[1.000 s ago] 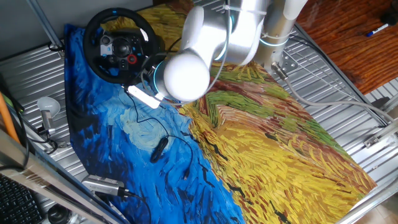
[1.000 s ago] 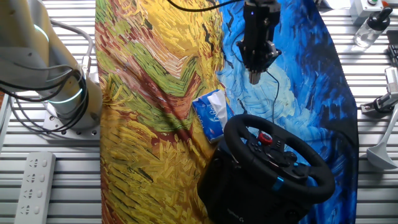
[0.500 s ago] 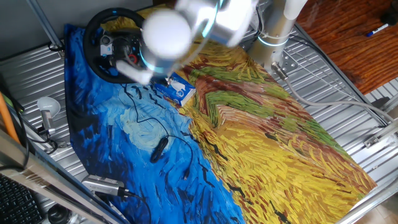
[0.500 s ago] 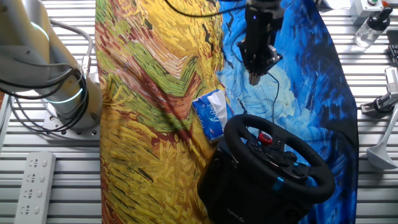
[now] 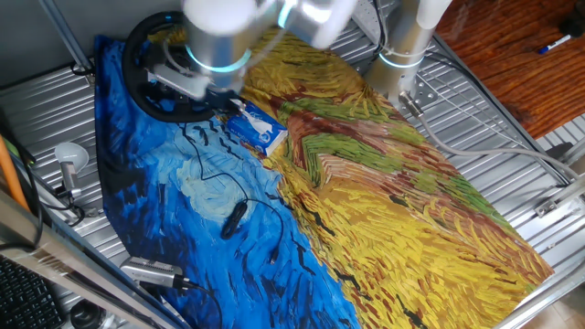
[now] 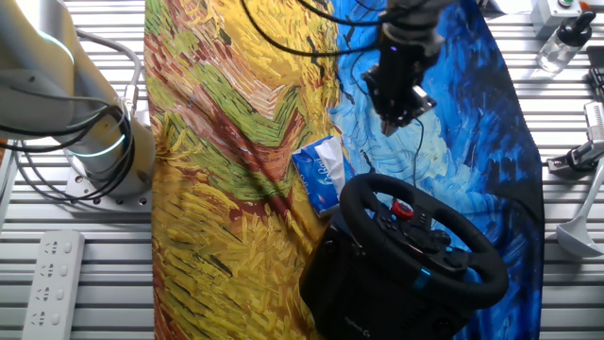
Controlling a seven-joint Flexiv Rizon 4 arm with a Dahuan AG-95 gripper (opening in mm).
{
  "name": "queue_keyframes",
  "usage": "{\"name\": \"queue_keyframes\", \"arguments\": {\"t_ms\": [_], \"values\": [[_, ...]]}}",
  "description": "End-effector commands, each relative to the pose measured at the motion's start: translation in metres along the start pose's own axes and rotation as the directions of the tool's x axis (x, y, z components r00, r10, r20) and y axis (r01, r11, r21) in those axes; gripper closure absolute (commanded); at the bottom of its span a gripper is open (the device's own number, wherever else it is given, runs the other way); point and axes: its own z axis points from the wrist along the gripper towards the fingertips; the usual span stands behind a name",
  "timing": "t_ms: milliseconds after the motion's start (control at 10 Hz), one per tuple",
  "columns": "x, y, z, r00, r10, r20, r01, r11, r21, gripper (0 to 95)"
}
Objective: Rotate the steering wheel 90 degrees clockwise
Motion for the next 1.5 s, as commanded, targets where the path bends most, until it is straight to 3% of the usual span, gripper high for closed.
{"name": "queue_keyframes", "arguments": {"t_ms": [100,300,600,800,1200,1500], "values": [[0.005,-0.021,-0.004,0.999,-0.04,0.028,0.042,0.996,-0.073,95.0],[0.011,-0.035,-0.005,0.997,-0.05,0.06,0.058,0.989,-0.136,95.0],[0.016,-0.054,-0.009,0.99,-0.103,0.093,0.118,0.978,-0.173,95.0],[0.021,-0.065,-0.01,0.98,-0.149,0.133,0.174,0.965,-0.198,95.0],[0.027,-0.073,-0.009,0.971,-0.19,0.143,0.216,0.954,-0.206,95.0],[0.031,-0.106,-0.003,0.966,-0.213,0.147,0.244,0.941,-0.233,95.0]]}}
